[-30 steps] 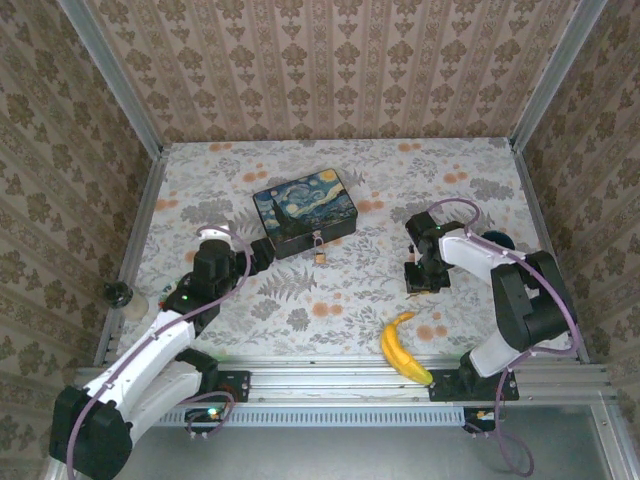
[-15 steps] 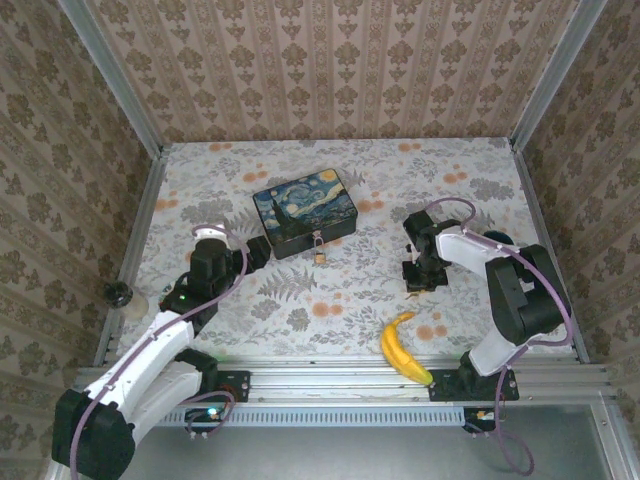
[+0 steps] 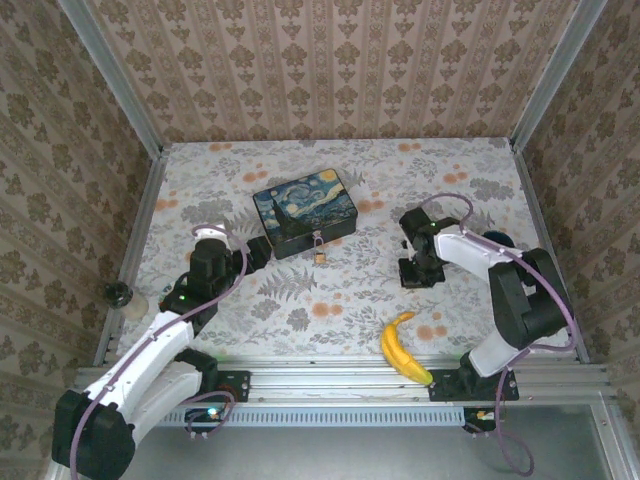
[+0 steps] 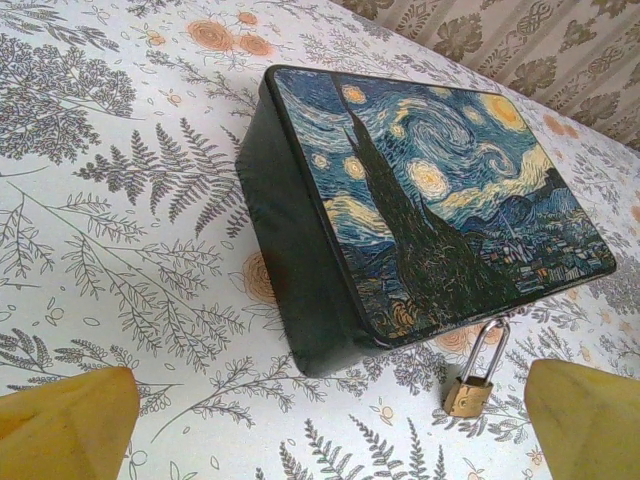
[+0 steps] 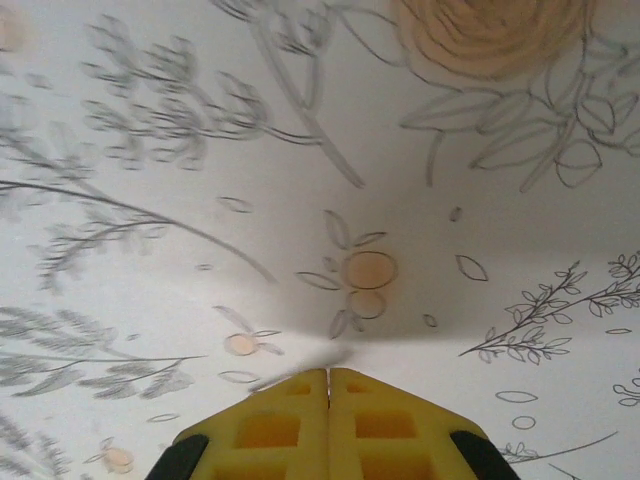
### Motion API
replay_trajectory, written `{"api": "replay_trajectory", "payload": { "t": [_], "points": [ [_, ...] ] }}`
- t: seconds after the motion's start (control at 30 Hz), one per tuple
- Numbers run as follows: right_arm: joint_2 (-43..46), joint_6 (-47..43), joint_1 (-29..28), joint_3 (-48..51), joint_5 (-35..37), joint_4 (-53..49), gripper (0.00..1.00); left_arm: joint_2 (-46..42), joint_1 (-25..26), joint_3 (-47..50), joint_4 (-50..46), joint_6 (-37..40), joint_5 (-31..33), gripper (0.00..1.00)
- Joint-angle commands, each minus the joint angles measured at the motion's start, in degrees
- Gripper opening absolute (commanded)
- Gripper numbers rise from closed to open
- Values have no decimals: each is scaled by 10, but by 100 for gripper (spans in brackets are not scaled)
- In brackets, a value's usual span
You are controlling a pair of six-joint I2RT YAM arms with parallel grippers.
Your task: Unlock the padlock with the key
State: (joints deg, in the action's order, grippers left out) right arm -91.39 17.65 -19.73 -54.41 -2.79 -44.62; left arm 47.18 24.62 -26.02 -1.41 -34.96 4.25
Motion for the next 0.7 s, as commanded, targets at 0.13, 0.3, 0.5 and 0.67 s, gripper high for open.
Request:
{"api": "replay_trajectory", "payload": {
  "t": [0.13,0.3,0.5,0.67],
  "points": [
    [52,-15,-56,-53,49,-28,0,3,-7,-33,-35,-1,-15,100],
    [73,-26,-89,-76,67,-23,0,9,-9,-43,-43,6,-30,100],
    [98,-31,-108,-96,63,-23,0,10,-9,-54,-43,7,-55,100],
    [139,-31,-113,-93,16,8,0,11,-11,-52,-9,7,-112,99]
  ]
}}
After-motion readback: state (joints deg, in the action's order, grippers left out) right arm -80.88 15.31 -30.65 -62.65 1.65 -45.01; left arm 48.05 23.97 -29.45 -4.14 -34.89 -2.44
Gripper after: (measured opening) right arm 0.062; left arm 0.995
